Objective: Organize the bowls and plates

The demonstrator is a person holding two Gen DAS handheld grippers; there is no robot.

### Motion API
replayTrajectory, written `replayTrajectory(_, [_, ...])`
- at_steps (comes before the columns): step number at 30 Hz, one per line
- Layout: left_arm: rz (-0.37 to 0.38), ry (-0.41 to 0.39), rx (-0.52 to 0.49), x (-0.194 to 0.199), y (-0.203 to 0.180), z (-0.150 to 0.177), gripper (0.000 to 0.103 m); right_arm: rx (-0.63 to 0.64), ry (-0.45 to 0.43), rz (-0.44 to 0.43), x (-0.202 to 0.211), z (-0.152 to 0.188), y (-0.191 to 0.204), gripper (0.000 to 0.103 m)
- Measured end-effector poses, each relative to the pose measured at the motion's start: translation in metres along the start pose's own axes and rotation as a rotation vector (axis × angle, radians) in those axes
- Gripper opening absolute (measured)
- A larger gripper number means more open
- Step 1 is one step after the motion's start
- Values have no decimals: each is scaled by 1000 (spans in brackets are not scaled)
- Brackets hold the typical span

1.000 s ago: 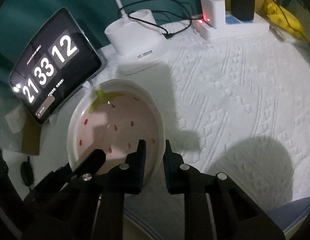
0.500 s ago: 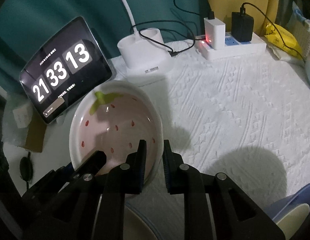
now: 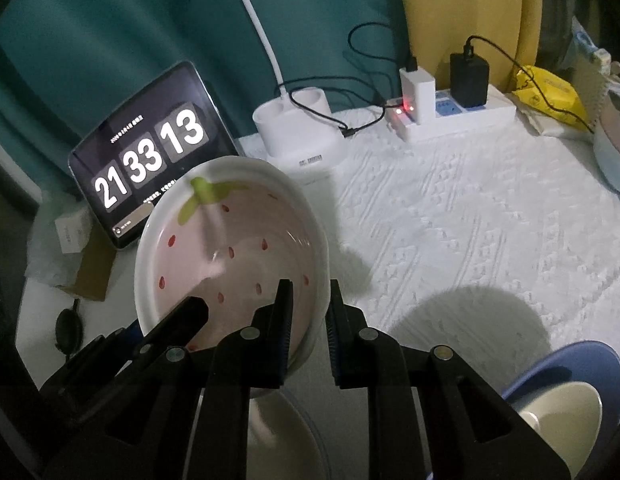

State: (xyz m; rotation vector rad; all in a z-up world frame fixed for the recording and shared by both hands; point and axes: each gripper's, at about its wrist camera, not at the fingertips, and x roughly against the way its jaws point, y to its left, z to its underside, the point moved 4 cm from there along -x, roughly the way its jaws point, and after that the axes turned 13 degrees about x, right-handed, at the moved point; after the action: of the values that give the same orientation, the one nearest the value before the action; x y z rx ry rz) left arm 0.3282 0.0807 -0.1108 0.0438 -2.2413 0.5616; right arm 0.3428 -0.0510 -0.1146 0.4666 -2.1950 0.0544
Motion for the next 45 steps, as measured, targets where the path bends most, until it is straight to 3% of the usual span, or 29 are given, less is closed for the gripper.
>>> replayTrajectory(23, [35,-66,-56,59,-32,30,24,8,-85,-6,66,35,-5,17])
replayTrajectory(45, [58,-79,-104,85,-62,65,24,-24,-133,-4,106,67,-26,17])
